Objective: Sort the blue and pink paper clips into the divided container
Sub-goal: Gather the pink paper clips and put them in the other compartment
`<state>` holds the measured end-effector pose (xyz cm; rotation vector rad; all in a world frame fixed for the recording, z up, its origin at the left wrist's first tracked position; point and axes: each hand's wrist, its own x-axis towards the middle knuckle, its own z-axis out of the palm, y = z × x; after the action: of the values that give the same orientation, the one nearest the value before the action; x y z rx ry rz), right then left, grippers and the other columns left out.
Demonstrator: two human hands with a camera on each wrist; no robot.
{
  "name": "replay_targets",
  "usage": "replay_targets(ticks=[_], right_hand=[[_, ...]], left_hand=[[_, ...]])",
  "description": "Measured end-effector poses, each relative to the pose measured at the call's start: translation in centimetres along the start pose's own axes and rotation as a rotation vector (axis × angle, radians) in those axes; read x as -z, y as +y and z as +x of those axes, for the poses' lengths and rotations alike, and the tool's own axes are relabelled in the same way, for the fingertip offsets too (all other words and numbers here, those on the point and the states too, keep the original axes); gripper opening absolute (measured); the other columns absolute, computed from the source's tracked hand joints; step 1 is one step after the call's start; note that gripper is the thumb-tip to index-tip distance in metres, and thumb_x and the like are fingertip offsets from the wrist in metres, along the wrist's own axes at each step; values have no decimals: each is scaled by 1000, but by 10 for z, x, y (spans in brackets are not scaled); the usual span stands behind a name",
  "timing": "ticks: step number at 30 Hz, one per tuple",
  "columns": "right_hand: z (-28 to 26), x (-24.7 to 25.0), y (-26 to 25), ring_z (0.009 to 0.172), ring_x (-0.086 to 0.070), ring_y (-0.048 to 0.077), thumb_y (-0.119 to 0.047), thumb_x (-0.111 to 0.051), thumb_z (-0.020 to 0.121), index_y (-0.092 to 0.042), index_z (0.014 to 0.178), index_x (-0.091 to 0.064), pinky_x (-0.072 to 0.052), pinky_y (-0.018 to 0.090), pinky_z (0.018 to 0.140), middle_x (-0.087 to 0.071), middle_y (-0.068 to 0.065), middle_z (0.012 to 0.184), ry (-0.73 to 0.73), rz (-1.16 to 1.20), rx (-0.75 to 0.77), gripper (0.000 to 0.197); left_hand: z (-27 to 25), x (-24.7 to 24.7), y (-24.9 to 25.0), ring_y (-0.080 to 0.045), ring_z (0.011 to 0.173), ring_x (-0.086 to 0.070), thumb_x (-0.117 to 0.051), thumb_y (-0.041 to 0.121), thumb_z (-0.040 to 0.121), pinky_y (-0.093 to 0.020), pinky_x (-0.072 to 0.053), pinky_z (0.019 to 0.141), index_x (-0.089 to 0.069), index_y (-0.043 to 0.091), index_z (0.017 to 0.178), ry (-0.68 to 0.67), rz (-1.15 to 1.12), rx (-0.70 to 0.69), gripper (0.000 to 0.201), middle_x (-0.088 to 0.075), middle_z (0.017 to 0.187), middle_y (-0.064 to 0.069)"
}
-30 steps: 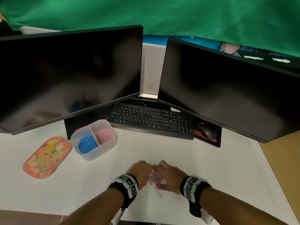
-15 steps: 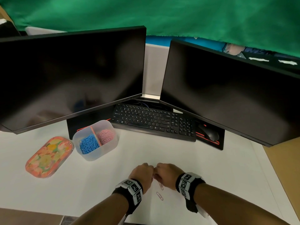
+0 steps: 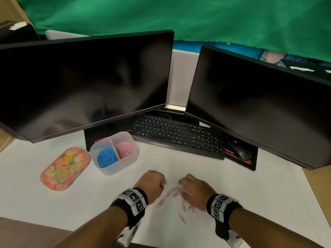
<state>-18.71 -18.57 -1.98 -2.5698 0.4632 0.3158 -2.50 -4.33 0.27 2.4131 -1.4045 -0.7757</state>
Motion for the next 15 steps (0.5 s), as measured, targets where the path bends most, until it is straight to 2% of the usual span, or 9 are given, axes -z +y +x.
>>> replay_targets(ticks=[4,7,9,10,13,15], right_hand=[[-5,-2,3,117,-47,10,-34,-49,92,-28,138,-37,-45,23,94,-35,-10,134,11,-14,7,49],[-6,-3,2,121,-44,10,-35,-49,93,-27,139,-37,-44,22,96,-34,-10,136,32,-8,-21,49],[-7,-1,3,122,-44,10,-37,-47,94,-27,139,-37,-43,23,97,-35,-10,136,39,3,-53,48],[-7,0,4,123,-43,10,-37,-47,94,-27,140,-36,-42,23,99,-36,-10,138,40,13,-73,48],[-9,3,6,134,-34,10,-30,-46,95,-27,144,-32,-35,25,109,-30,-8,149,40,28,-127,51],[-11,3,5,142,-25,11,-24,-44,95,-27,147,-25,-29,27,115,-18,-8,157,23,31,-133,55]], left_hand=[[-5,46,-14,-11,77,-65,-57,16,87,-16,-47,71,-73,21,91,195,-150,85,16,-73,92,4],[3,82,-34,-15,72,-64,-57,12,87,-19,-50,65,-70,19,79,297,-167,195,16,-71,83,1],[13,101,-49,-14,66,-61,-59,14,86,-15,-44,59,-65,23,68,376,-163,262,21,-67,73,4],[19,108,-55,-13,65,-59,-59,16,86,-15,-43,60,-66,23,67,400,-144,299,22,-66,71,5],[35,120,-63,-17,68,-55,-55,16,89,-23,-45,65,-68,20,75,366,-46,419,19,-65,79,-1],[41,121,-63,-20,68,-54,-54,17,90,-25,-44,64,-68,11,89,285,23,456,16,-61,79,-5]])
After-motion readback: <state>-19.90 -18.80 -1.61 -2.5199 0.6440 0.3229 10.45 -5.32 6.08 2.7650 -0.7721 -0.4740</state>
